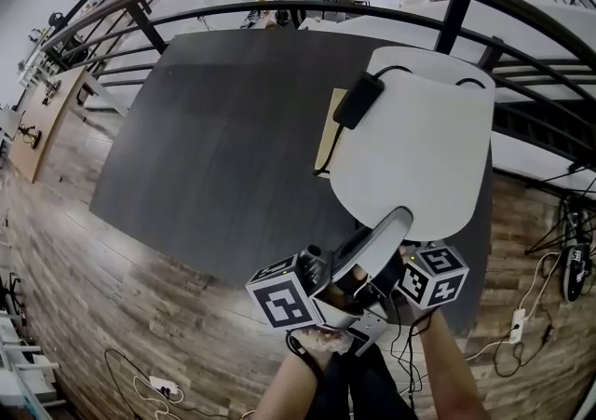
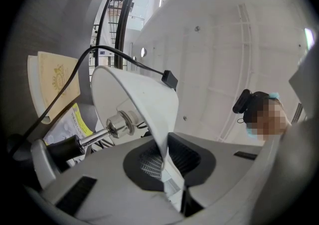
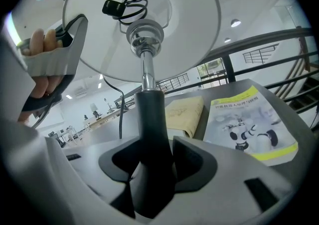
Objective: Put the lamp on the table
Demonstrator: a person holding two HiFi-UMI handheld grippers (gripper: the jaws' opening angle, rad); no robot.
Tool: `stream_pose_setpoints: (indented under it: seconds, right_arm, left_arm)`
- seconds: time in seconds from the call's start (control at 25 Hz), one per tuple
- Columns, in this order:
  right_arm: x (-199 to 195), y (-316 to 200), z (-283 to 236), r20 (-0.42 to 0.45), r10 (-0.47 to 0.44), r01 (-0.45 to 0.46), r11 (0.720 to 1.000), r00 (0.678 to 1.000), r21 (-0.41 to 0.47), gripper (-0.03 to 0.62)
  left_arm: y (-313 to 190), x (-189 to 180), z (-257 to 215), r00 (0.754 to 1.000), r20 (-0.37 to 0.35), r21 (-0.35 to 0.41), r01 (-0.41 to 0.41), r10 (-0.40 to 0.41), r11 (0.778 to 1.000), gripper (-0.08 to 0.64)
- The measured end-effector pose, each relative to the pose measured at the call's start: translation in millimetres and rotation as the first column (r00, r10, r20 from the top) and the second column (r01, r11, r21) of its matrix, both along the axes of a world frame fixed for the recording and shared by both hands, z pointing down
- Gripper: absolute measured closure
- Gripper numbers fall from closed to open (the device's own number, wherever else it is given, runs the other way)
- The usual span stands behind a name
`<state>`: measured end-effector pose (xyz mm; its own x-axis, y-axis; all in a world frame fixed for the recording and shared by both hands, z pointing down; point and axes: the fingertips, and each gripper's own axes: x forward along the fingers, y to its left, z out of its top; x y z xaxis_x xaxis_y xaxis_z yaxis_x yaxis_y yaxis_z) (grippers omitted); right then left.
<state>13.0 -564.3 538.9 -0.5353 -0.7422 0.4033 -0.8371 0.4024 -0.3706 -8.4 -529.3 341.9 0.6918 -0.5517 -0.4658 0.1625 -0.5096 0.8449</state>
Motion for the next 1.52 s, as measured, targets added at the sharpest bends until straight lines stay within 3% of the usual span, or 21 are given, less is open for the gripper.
stream_pose_setpoints:
  seconds: [0.64,1.52]
  right_arm:
    - [4.1,-9.1,14.3,-0.005,-0.009,0.009,1.0,1.0,-0.015,0.385]
    - [4.4,-7.8,18.1,-0.002,-0.007,0.007,1.0,1.0,0.004,0.377]
  left_arm:
    - [-7.7,6.7,15.5,1.0,0.02,-0.027,0.011,-0.01,1.0,0.514]
    - [-5.1,6.2,19.6,1.0,0.014,-0.008,0.028,-0.028,1.0,0.512]
